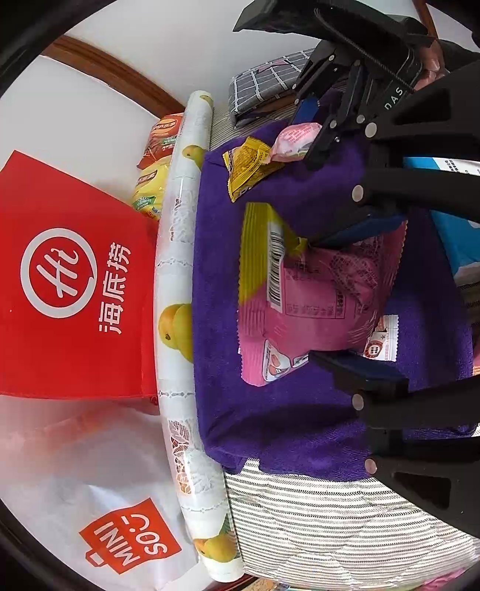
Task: Organize snacks
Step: 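Open both tools to drop the magenta bag and pink packet onto the purple towel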
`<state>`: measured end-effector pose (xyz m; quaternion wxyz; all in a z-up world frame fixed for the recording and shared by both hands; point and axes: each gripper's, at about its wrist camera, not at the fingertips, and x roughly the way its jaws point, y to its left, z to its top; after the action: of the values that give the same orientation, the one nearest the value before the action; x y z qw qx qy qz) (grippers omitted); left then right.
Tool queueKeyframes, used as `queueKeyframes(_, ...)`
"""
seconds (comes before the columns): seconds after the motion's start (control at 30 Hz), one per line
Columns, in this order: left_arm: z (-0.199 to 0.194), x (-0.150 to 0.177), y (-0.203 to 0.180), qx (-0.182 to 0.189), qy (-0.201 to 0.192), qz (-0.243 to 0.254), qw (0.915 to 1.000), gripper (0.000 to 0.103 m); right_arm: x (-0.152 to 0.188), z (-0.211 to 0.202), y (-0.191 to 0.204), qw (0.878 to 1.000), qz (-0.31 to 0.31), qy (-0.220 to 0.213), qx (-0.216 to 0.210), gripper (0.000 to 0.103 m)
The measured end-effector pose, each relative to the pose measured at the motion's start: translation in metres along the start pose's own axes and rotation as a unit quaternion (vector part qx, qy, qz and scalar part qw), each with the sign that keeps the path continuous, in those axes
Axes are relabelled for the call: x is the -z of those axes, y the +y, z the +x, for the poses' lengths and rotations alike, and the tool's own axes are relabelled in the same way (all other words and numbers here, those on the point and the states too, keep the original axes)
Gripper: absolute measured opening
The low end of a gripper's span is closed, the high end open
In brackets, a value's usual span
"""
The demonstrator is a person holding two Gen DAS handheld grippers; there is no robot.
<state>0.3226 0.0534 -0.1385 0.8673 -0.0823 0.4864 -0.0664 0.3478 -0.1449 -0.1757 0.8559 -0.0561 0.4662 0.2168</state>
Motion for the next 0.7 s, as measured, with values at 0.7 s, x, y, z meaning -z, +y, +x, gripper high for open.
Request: queueKeyframes(0.7,-0.075,0.050,0.005,0.013,-0.016,-0.015,0.9997,0.071,0.015,-0.093,0.026,0.998,0.006,-0.051,0.031,0.077)
